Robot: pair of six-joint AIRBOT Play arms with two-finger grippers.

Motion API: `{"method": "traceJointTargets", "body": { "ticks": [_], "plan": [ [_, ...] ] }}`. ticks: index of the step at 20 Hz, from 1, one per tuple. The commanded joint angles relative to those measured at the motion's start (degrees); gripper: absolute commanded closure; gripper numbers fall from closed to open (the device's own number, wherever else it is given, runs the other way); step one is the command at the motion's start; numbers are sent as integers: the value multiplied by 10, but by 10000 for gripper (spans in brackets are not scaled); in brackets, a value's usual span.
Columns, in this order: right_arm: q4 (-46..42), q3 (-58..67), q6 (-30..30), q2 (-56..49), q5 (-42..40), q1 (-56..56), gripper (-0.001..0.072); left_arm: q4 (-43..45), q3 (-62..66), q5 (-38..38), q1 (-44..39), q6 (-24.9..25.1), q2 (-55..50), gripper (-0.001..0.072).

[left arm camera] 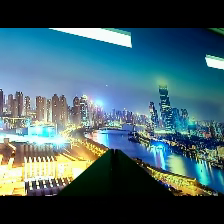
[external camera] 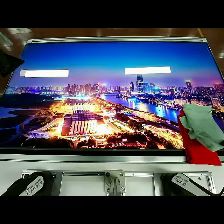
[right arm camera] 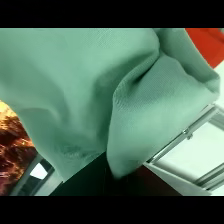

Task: Fold the shirts.

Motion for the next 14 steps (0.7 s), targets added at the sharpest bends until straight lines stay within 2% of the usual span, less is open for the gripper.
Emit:
{"method": "traceJointTargets", "body": {
  "ticks": [1, 2, 3, 7, 9, 10, 12, 13, 14],
  "plan": [
    [3, -103, 21, 26, -54, -6, 254, 0, 0, 0, 0, 0, 0, 667],
    [3, -106, 3, 27, -50, -6, 54, 0, 0, 0, 0, 0, 0, 667],
    [-1, -102, -2, 27, -42, -6, 48, 0, 0, 0, 0, 0, 0, 667],
    [18, -10, -6, 38, -38, -6, 74, 0, 0, 1, 0, 0, 0, 667],
    [103, 73, -15, 46, -107, -3, 192, 0, 0, 1, -3, 13, -3, 668],
    [166, 100, -30, 54, -158, 8, 201, 9, 0, -2, -14, 47, -8, 669],
    [254, 124, -96, 73, -236, 76, 201, 90, 0, -9, -74, 16, -25, 669],
    [242, 125, -112, 80, -246, 135, 201, 162, 0, -19, -122, -14, -40, 669],
    [187, 125, -110, 80, -234, 204, 200, 242, 0, -35, -172, -34, -59, 670]
  ]
}}
